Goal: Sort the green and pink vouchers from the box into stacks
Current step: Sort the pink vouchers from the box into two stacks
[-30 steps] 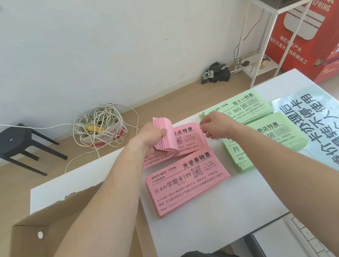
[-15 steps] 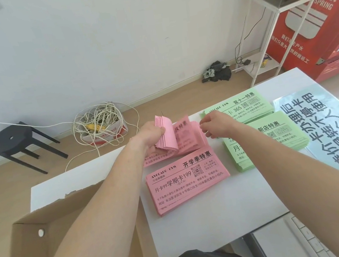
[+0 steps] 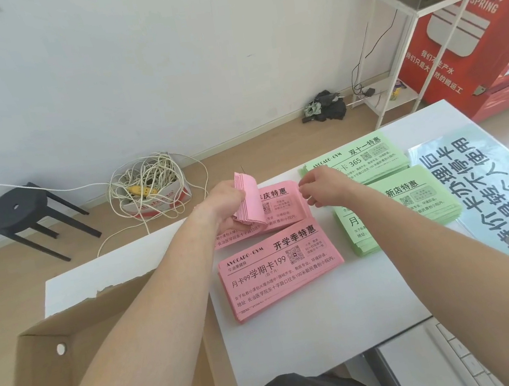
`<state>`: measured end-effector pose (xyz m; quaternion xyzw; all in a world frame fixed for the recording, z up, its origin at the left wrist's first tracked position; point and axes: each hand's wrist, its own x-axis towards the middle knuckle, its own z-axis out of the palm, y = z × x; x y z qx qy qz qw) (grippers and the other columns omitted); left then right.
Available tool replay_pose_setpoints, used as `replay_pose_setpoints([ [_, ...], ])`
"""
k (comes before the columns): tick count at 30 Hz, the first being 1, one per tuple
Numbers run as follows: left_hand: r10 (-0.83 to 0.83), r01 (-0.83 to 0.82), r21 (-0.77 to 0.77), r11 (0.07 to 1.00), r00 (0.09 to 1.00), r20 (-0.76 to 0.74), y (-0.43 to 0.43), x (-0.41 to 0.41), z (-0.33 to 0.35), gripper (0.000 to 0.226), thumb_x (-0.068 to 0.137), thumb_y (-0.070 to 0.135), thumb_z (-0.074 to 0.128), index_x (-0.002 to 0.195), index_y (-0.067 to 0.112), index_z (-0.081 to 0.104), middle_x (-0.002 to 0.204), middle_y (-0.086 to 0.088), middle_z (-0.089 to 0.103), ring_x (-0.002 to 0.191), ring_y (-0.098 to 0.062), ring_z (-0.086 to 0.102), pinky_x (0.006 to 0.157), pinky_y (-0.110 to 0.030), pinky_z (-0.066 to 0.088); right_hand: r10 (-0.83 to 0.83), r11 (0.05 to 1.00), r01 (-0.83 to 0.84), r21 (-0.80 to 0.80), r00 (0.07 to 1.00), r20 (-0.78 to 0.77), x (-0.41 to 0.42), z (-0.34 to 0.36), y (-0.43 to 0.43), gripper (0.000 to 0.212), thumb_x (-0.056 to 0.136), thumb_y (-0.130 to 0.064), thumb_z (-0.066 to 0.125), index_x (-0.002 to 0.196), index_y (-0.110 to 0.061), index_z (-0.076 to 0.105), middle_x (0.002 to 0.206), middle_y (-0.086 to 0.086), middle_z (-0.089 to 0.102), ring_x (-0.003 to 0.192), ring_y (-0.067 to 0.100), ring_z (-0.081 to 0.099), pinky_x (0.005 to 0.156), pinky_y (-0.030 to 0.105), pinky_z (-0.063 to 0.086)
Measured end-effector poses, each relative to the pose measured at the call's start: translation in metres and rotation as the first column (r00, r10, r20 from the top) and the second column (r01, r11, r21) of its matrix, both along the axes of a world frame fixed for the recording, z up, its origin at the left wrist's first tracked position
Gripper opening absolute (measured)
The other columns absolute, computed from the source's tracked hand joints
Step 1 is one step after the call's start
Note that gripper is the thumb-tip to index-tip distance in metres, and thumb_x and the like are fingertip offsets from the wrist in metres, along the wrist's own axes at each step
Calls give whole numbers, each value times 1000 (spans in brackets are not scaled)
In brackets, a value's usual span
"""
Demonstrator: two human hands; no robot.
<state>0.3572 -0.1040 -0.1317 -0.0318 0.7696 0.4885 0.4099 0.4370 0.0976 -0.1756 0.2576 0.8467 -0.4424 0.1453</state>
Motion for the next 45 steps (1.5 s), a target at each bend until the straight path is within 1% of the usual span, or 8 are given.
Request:
replay_pose_setpoints([
  [7,-26,26,2,1000,1000,-2,-2,2,3,37,104,-3,31,101,17,62,106,-18,67,86,-31,66,58,-43,59,11,1000,-11,17,1000,4,-1,1,0,25,94,-11,51,106,-3,71,100,14,73,92,26,71,85,43,59],
  [15,-80,79,-43,996,997,-14,1,3,4,42,103,-2,30,94,23,63,104,-15,68,100,-36,66,88,-58,56,16,999,-16,33,1000,8,1,3,0,22,95,-12,52,107,-8,70,99,11,72,82,18,67,83,41,59],
  [22,-107,106,-68,992,994,-21,1,2,2,41,101,-3,30,108,17,66,103,-15,70,104,-39,69,89,-62,55,5,1000,-6,20,1000,9,2,5,-1,25,95,-12,52,112,-6,69,100,13,72,80,18,66,83,41,59],
  [31,-102,102,-66,993,995,14,1,3,2,38,101,-5,29,113,12,61,124,-19,67,112,-37,67,91,-63,54,-16,1000,16,9,1000,14,3,10,-4,26,92,-7,48,105,1,70,102,17,73,86,24,68,86,45,58],
  [33,-74,76,-43,996,996,40,1,3,2,37,102,-2,33,127,9,58,126,-19,66,111,-36,68,91,-62,53,-28,999,28,16,1000,6,4,12,-7,25,91,-4,46,103,-5,67,103,14,72,92,26,69,89,47,58],
  [37,-8,8,-1,1000,995,99,-3,3,4,47,107,26,43,151,11,39,146,-17,49,120,-37,61,92,-60,53,-61,997,63,54,997,-37,0,11,-14,44,91,-7,45,132,-12,60,123,9,67,116,29,63,102,45,50],
  [42,73,-77,31,997,990,119,-8,1,2,54,106,44,42,146,8,43,140,-18,52,120,-34,61,98,-55,53,-82,987,95,128,992,-100,-4,17,-23,48,97,-9,41,144,-9,51,144,10,56,133,29,50,108,34,38],
  [45,114,-115,3,993,989,-89,-17,-4,-2,41,104,29,51,141,12,51,127,-10,61,105,-25,68,93,-46,58,23,981,-3,196,995,-101,-6,16,-25,45,99,-19,51,143,-11,52,144,10,54,130,27,52,107,35,40],
])
